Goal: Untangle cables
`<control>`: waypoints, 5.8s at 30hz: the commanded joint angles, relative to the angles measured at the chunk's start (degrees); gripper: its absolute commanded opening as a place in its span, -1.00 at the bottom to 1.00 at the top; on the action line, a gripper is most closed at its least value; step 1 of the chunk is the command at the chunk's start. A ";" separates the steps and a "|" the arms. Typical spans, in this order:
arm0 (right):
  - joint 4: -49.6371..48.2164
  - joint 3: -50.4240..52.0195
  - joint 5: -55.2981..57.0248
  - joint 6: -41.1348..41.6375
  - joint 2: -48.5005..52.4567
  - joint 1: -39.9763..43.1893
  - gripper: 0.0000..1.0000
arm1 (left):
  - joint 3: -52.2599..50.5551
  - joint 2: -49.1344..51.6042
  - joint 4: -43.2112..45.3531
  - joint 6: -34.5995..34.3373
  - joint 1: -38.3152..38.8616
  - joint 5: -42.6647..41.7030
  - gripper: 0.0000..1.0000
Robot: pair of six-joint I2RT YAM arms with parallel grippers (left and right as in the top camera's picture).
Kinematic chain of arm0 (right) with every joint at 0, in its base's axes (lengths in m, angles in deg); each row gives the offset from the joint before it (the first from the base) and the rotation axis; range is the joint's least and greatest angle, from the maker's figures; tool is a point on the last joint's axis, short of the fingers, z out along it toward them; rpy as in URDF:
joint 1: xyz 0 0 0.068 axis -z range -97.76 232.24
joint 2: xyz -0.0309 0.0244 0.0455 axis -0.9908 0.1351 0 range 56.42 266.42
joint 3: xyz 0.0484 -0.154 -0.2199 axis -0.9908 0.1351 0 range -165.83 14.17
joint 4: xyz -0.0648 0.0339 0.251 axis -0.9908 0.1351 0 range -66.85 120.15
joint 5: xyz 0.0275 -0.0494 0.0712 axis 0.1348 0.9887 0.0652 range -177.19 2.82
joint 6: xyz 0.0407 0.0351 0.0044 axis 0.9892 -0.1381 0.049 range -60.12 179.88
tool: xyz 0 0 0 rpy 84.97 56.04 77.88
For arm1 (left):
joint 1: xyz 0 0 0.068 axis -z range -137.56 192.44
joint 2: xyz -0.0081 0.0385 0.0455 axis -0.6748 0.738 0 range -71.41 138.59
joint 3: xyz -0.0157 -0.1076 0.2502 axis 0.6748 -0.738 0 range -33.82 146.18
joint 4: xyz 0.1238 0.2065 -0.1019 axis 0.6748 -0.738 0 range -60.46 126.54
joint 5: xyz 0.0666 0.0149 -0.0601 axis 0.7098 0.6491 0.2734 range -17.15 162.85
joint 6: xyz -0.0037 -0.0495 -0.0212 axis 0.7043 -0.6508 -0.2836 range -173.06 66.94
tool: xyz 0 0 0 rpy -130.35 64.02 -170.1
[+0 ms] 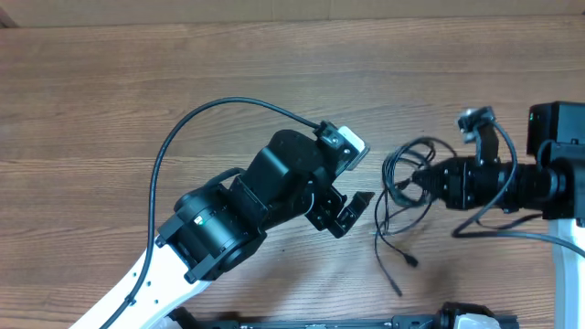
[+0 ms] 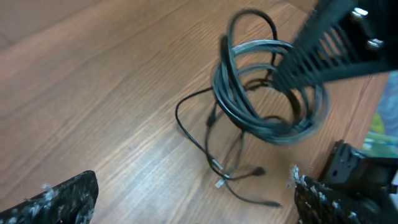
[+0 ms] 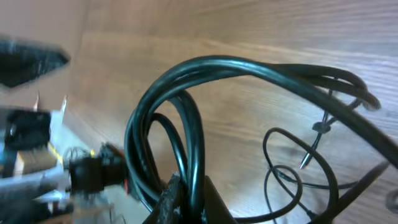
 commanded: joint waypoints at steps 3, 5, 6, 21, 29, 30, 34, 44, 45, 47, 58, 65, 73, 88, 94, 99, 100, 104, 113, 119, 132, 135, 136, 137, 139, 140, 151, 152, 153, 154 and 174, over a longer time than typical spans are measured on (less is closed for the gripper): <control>3.37 -0.24 -7.23 -16.22 -6.05 -0.28 -0.92 | 0.02 -0.13 0.48 5.09 0.28 -1.33 1.00; 2.38 -0.24 -7.63 -16.15 -7.74 -0.28 -0.92 | 0.02 -0.13 0.22 9.94 0.31 -11.10 1.00; 2.21 -0.24 -7.63 -16.15 -8.11 -0.28 -0.92 | 0.02 -0.13 0.04 11.15 0.35 -14.69 1.00; -0.37 -0.24 -10.01 -16.15 -8.15 -0.28 -0.92 | 0.02 -0.02 2.43 -10.60 0.33 -19.32 0.34; 1.05 -0.24 -9.99 -16.22 -8.31 -0.28 -0.92 | 0.02 -0.02 5.27 -9.22 0.31 -20.90 0.52; 1.14 -0.24 -9.99 -16.22 -8.31 -0.28 -0.92 | 0.02 0.00 5.51 -9.25 0.31 -20.90 0.51; 1.11 -0.24 -10.95 -16.20 -8.31 -0.28 -0.92 | 0.02 0.00 6.67 -9.31 0.31 -20.90 0.76; -0.26 -0.24 -20.11 -16.15 -8.31 -0.28 -0.92 | 0.02 0.00 7.67 -10.12 0.31 -20.90 0.54; -0.24 -0.24 -20.11 -16.15 -8.31 -0.28 -0.92 | 0.02 -0.02 7.67 -10.10 0.31 -20.90 0.40; -0.20 -0.24 -20.74 -16.15 -8.31 -0.28 -0.92 | 0.02 -0.02 7.65 -10.08 0.31 -20.90 0.09; -0.15 -0.24 -21.33 -16.15 -8.31 -0.28 -0.92 | 0.02 -0.02 8.22 -10.08 0.31 -20.85 -0.91; 1.66 -0.24 -14.84 -15.47 -8.24 -0.26 0.84 | 0.02 -0.02 9.05 -9.49 0.26 -18.95 -0.92; 0.55 -0.22 -10.51 0.44 -8.24 -0.26 1.00 | 0.02 -0.07 14.03 -9.51 0.26 -15.43 -0.92; -10.97 -0.24 -11.06 20.55 -8.24 -0.26 -0.92 | 0.02 -0.04 20.59 -9.68 0.37 -18.56 -0.91; -12.20 -0.22 -3.67 20.63 -8.24 -0.26 -0.92 | 0.02 -0.04 20.63 -9.68 0.31 -18.45 0.51; -20.04 -0.22 4.28 29.03 -8.26 -0.22 -0.92 | 0.02 -0.07 17.90 -16.57 0.26 -13.09 0.98; -21.84 -0.24 5.42 30.71 -8.26 -0.22 -0.92 | 0.02 -0.04 16.63 -20.04 0.26 -10.69 1.00; -23.78 -0.24 5.97 31.28 -8.26 -0.22 -0.92 | 0.02 0.00 12.07 -30.42 0.26 -4.02 1.00; -15.76 -0.22 3.32 31.19 -8.13 -0.22 -0.92 | 0.02 0.00 3.34 26.10 0.39 -3.96 0.86; -8.96 -0.24 -3.80 26.01 -8.13 -0.22 -0.92 | 0.02 0.28 2.62 56.15 0.46 -11.39 0.99; -5.25 -0.24 -12.46 19.78 -4.94 -0.24 -0.92 | 0.02 0.94 3.72 58.62 0.81 -23.71 0.31; -4.81 -0.24 -14.12 18.67 -4.83 -0.28 -0.92 | 0.02 1.90 3.69 58.55 0.81 -24.00 0.27; -4.76 -0.24 -14.10 18.56 -4.83 -0.28 -0.92 | 0.02 2.84 3.50 58.55 0.81 -24.59 0.26; -4.76 -0.24 -14.12 18.56 -4.85 -0.28 -0.93 | 0.02 3.37 3.48 58.55 0.81 -24.79 0.22; -4.76 -0.24 -14.10 18.56 -4.83 -0.28 -0.92 | 0.02 4.37 3.50 58.55 0.81 -24.85 0.11; -4.79 -0.22 -14.10 18.56 -4.83 -0.28 -0.92 | 0.02 4.63 3.52 58.55 0.81 -24.81 0.08; -4.81 -0.24 -14.08 18.53 -4.83 -0.28 -0.93 | 0.02 5.05 3.78 58.53 0.81 -24.74 -0.91; -4.81 -0.24 -14.08 18.53 -4.83 -0.28 -0.93 | 0.02 5.07 3.78 58.51 0.81 -24.74 -0.92; -4.81 -0.24 -14.08 18.53 -4.83 -0.28 -0.92 | 0.02 5.05 3.78 58.51 0.81 -24.74 -0.91; -4.81 -0.22 -14.05 18.53 -4.83 -0.28 -0.92 | 0.02 5.05 3.78 58.51 0.79 -24.70 -0.91; -7.08 -0.22 -4.92 35.45 -4.83 -0.26 1.00 | 0.02 4.92 15.26 18.25 0.76 -8.92 -0.92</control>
